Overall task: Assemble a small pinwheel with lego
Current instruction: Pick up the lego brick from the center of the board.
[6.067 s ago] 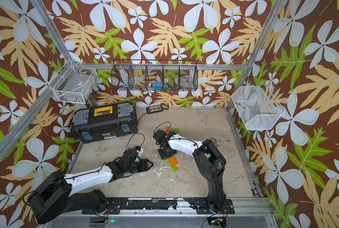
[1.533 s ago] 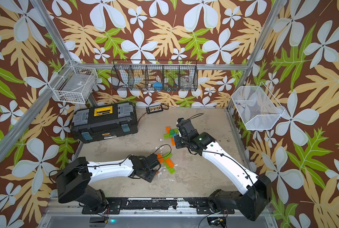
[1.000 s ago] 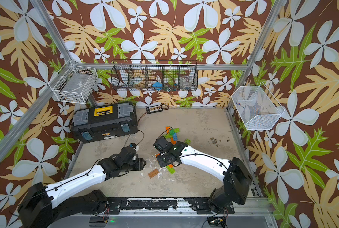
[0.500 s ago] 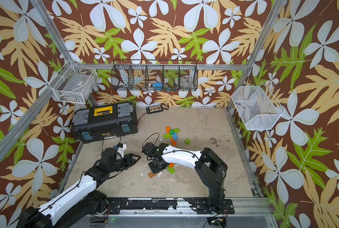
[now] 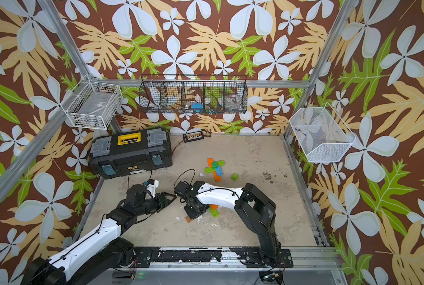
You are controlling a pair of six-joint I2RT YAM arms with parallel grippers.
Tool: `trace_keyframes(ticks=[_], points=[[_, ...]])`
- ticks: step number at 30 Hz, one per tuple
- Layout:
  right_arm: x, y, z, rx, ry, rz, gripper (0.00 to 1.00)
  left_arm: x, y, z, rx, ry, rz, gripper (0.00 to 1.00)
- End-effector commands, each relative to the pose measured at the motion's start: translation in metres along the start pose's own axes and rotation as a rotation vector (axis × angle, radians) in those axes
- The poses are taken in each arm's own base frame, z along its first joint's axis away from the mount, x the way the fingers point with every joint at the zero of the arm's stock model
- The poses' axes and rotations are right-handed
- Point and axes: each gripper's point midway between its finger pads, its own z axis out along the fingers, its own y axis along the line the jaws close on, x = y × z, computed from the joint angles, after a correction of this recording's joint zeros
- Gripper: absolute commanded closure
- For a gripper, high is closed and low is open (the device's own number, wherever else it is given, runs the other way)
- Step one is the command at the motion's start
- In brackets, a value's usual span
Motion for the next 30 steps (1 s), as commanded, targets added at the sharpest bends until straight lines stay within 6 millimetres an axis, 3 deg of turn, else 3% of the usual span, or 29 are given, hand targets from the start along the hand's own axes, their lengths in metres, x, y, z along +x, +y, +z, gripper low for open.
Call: trace_keyframes(ticks=[1,9,21,30], points=[[0.002,-0.003,0.002,0.020,0.011,0.002,0.77,-0.002,-0.003,0.000,0.012,-0.002,0.019,0.41],[0.004,-0.004,0.012,0.029,0.035,-0.003,0.78,0.000,-0.002,0.002,0.008,0.008,0.024,0.42],[0.028,-0.009,0.017,0.050,0.096,-0.020,0.80,0.001,0.001,0.005,0.006,0.015,0.017,0.42],[0.023,-0.006,0.007,0.047,0.068,-0.021,0.87,0.000,0.000,0.002,-0.003,0.008,0.027,0.42]])
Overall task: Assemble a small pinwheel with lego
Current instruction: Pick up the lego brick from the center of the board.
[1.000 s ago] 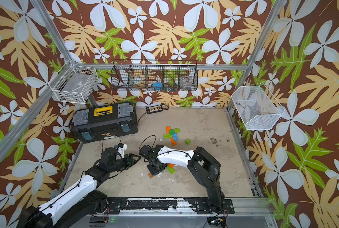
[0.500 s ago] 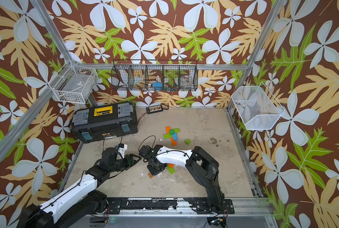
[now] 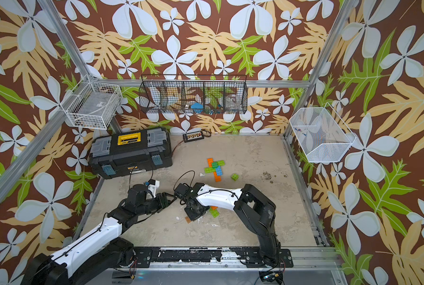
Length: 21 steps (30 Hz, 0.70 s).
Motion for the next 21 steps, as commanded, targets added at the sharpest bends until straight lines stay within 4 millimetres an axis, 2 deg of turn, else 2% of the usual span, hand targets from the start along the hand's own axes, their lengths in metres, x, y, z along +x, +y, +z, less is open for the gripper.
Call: trace_keyframes(ticks=[1,6,14,17,21], points=[[0.014,-0.005,0.001,0.024,0.057,-0.006,0.87,-0.002,-0.003,-0.002,0.006,-0.006,0.021,0.42],[0.012,-0.004,-0.009,0.001,0.031,-0.053,0.87,0.001,0.001,0.000,-0.008,0.007,0.037,0.42],[0.005,-0.036,-0.031,0.016,-0.024,-0.078,0.88,0.016,-0.005,0.016,-0.050,0.064,0.103,0.41],[0.002,-0.052,-0.032,0.044,-0.023,-0.082,0.88,0.014,-0.007,0.019,-0.050,0.060,0.104,0.41],[-0.005,-0.059,-0.032,0.047,-0.027,-0.104,0.88,0.011,-0.011,0.018,-0.046,0.049,0.108,0.41]])
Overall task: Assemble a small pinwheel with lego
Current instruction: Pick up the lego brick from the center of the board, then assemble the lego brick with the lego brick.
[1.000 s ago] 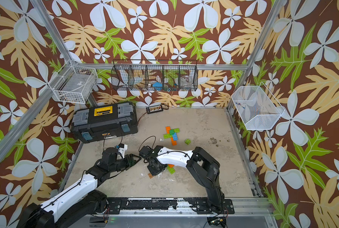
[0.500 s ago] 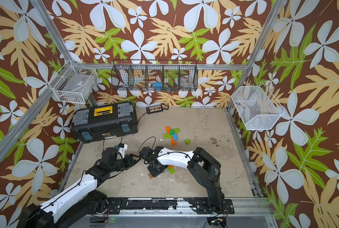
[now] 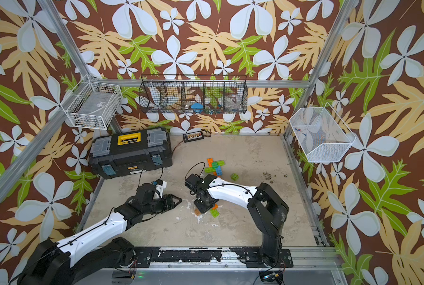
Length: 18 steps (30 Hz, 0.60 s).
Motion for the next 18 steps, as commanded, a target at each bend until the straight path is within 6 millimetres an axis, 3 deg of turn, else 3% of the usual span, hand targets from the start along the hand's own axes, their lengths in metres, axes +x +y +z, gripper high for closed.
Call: trace_keyframes(ticks=[1,18], points=[[-0.004,-0.006,0.000,0.021,0.003,-0.054,0.88,-0.007,-0.005,-0.001,0.003,-0.029,0.021,0.41],[-0.015,-0.019,0.015,0.068,0.017,-0.061,0.88,-0.002,0.001,-0.003,-0.005,-0.025,0.019,0.41]])
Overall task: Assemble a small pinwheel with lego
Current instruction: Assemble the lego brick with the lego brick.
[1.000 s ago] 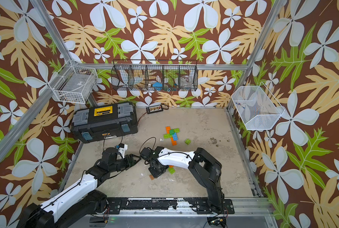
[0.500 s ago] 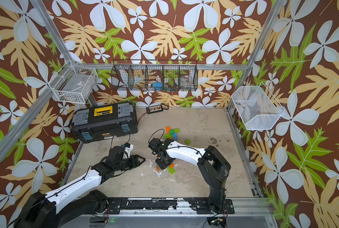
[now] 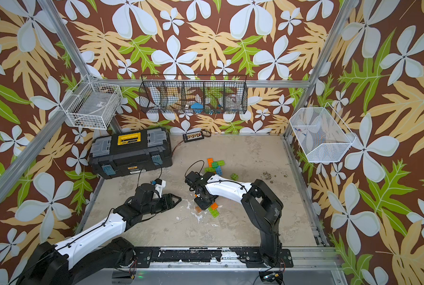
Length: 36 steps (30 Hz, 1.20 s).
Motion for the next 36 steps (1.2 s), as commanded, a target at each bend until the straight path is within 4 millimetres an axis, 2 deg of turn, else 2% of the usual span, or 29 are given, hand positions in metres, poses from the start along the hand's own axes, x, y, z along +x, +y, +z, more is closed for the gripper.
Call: trace_keyframes(ticks=[1,9,19,36], points=[[-0.003,-0.004,0.002,0.024,-0.003,-0.012,0.88,0.000,0.001,0.000,-0.005,-0.002,0.009,0.41],[-0.010,-0.005,0.006,0.030,-0.003,-0.016,0.89,0.001,0.002,-0.001,-0.006,0.002,0.011,0.41],[-0.015,-0.004,-0.004,0.026,-0.027,-0.016,0.89,0.002,0.002,0.000,-0.005,0.002,0.009,0.41],[-0.012,-0.009,0.024,0.060,0.031,-0.016,0.90,0.002,0.003,0.000,-0.008,0.006,0.010,0.41]])
